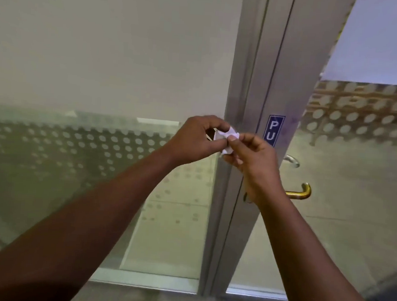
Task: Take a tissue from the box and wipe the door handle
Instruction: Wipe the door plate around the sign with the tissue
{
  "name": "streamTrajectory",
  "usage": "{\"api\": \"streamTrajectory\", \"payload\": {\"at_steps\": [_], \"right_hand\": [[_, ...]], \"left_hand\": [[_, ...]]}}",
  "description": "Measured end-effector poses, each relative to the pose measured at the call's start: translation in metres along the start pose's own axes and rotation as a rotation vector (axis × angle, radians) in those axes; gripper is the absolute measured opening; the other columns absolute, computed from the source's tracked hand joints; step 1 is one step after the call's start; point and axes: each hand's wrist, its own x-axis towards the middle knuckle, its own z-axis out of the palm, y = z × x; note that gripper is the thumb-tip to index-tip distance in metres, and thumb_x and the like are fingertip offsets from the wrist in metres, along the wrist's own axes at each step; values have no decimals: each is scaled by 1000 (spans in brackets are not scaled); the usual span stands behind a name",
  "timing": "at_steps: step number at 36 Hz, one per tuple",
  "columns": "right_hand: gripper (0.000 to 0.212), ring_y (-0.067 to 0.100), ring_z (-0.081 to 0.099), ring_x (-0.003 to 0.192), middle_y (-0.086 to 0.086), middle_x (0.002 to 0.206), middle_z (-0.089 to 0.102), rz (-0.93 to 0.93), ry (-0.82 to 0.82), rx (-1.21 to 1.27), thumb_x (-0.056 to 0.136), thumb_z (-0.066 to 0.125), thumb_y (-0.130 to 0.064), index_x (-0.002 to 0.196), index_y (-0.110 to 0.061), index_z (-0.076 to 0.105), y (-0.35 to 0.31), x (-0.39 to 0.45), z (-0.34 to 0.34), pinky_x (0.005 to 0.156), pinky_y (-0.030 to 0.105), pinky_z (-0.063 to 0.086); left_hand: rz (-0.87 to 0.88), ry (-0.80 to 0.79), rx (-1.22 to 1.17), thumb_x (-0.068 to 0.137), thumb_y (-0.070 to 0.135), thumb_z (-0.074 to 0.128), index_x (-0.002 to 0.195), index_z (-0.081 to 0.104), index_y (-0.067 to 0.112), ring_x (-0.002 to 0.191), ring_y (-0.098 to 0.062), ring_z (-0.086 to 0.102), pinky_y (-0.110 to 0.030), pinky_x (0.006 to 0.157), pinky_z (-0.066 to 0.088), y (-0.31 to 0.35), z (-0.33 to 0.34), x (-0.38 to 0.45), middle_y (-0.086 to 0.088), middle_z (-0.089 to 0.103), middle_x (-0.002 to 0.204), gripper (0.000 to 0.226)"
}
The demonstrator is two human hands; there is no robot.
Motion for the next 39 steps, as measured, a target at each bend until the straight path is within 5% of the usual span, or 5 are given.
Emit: {"api": "streamTrajectory", "payload": {"at_steps": [16, 23, 28, 33, 39], "right_hand": [[16, 19, 67, 85, 12, 101, 70, -207, 428, 31, 93, 63, -1, 108, -3, 67, -43, 12, -55, 71, 24, 57], [18, 24, 70, 89, 11, 95, 74, -191, 466, 36, 88, 65, 3, 104, -3, 71, -40, 13, -71, 84, 31, 60], [35, 25, 69, 101, 16, 118, 70, -111, 538, -61, 88, 64, 3, 121, -8, 67, -31, 13, -72, 91, 39, 57], [31, 1, 69, 82, -1, 110, 75, -136, 677, -200, 87, 71, -10, 115, -24, 72, -18, 14, -63, 65, 28, 45], [19, 21, 73, 91, 6, 98, 76, -330, 820, -325, 89, 72, -13, 107, -20, 73, -8, 22, -56, 79, 37, 60]], "left_hand": [[796, -63, 584, 98, 31, 56, 133, 66, 9, 111, -25, 60, -25, 84, 45, 67, -19, 93, -13, 68, 122, 42], [1084, -120, 1045, 100, 35, 46, 144, 53, 1, 144, -41, 41, -48, 120, 31, 55, -21, 98, -23, 52, 148, 55], [1093, -61, 1126, 104, 41, 35, 154, 39, 2, 155, -42, 19, -52, 127, 19, 40, -17, 102, -24, 30, 163, 63], [1099, -4, 1166, 104, 46, 22, 160, 20, 1, 157, -39, 8, -50, 128, 13, 28, -9, 110, -24, 12, 168, 72], [1103, 30, 1214, 105, 48, 15, 161, 16, 1, 157, -38, 8, -48, 129, 12, 21, 2, 112, -24, 11, 169, 73]]}}
